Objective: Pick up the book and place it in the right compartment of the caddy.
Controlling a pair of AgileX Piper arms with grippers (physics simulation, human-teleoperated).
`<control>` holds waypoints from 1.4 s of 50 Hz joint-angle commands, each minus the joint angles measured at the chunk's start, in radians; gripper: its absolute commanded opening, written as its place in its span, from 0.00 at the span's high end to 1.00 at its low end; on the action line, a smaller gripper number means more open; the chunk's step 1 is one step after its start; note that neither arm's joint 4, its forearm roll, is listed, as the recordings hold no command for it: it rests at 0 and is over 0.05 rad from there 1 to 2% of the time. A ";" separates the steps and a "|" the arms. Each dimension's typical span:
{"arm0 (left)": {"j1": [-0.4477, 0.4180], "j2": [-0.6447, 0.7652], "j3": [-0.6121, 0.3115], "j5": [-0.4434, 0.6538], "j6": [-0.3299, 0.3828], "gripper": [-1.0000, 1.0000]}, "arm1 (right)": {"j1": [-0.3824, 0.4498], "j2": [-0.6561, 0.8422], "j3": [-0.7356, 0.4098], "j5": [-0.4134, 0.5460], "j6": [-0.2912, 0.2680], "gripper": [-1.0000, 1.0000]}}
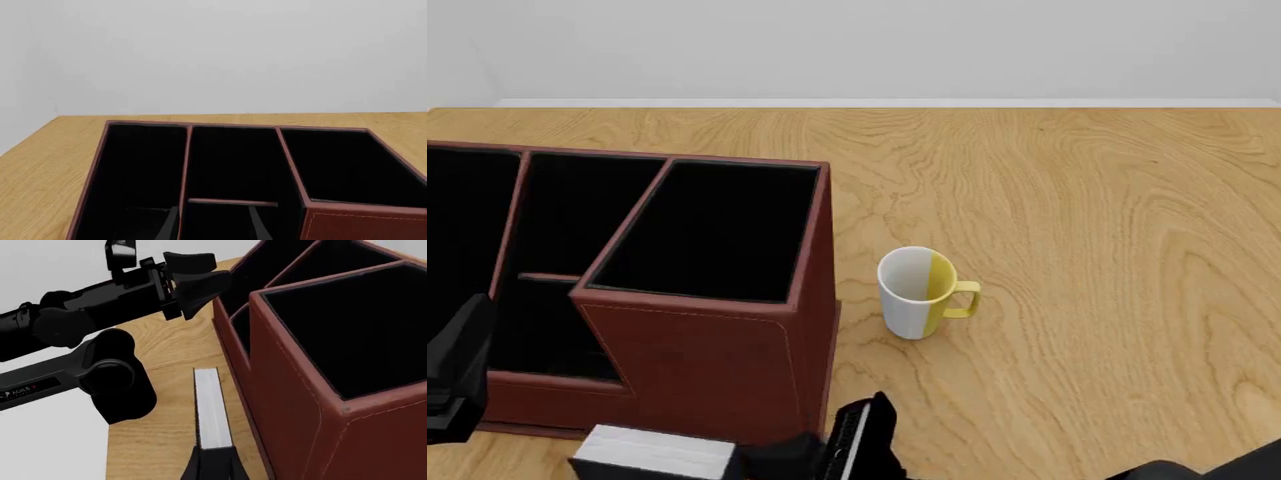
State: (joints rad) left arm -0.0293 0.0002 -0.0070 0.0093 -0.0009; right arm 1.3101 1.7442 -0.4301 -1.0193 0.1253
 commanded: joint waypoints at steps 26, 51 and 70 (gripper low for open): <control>0.000 0.000 0.003 -0.002 0.000 0.00 | 0.052 -0.357 0.053 0.203 -0.106 1.00; 0.000 0.000 -0.001 0.001 0.000 0.00 | 0.014 -0.614 0.027 0.417 -0.151 1.00; -0.001 0.000 -0.001 0.002 0.000 0.00 | 0.015 -0.733 -0.102 0.633 -0.216 1.00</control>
State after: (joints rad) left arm -0.0298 0.0002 -0.0077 0.0108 -0.0011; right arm 1.3261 1.0757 -0.4629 -0.4834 -0.0846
